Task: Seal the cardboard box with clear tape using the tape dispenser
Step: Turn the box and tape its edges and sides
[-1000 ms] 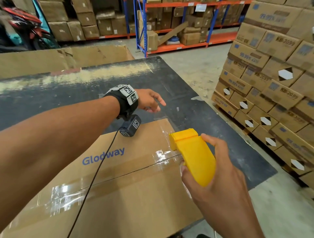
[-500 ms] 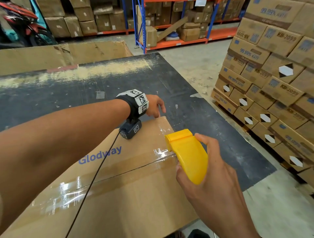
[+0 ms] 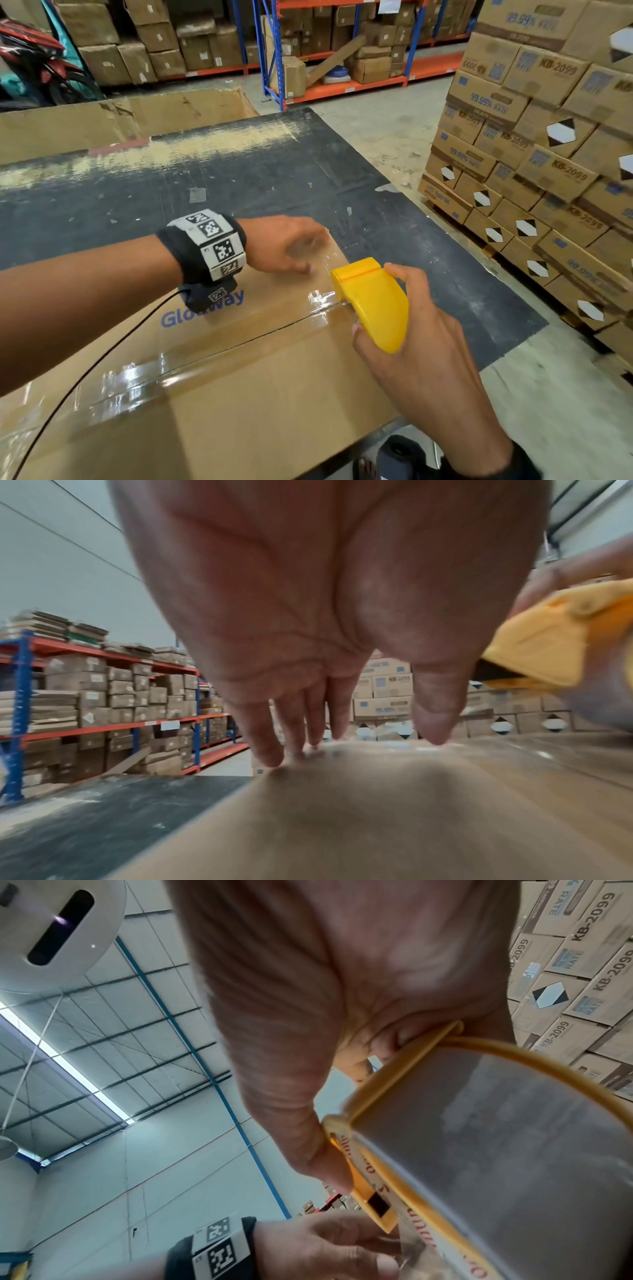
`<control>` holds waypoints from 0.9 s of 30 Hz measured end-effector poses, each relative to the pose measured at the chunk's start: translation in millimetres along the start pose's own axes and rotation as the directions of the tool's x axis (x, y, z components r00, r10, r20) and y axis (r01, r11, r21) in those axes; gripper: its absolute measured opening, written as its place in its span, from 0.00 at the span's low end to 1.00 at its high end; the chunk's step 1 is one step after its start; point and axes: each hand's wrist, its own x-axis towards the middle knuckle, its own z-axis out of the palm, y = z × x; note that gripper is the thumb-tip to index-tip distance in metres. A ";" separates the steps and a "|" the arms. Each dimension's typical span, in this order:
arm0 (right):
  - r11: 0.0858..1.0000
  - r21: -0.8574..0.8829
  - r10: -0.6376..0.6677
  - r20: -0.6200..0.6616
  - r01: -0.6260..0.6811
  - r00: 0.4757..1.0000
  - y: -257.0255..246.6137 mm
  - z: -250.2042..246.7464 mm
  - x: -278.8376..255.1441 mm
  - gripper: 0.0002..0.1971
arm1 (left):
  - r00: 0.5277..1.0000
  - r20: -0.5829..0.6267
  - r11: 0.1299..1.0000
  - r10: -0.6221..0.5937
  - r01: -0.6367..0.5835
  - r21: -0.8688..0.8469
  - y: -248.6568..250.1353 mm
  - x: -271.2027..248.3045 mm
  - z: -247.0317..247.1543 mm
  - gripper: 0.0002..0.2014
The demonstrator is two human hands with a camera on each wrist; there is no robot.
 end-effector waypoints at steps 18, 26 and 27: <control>0.955 -0.032 0.293 -0.031 -0.294 0.956 60.2 -40.9 -148.6 0.38 | 0.973 0.171 0.976 -0.154 0.123 0.179 18.8 -5.2 17.9 0.48; 0.952 -0.129 0.267 -0.099 -0.279 0.958 103.9 -16.7 -169.6 0.34 | 0.968 0.208 0.974 -0.139 0.095 0.206 22.3 -5.0 19.9 0.61; 0.957 -0.128 0.251 -0.093 -0.262 0.963 110.1 -11.2 -164.2 0.33 | 0.968 0.206 0.972 -0.142 0.097 0.213 23.4 -5.3 19.7 0.61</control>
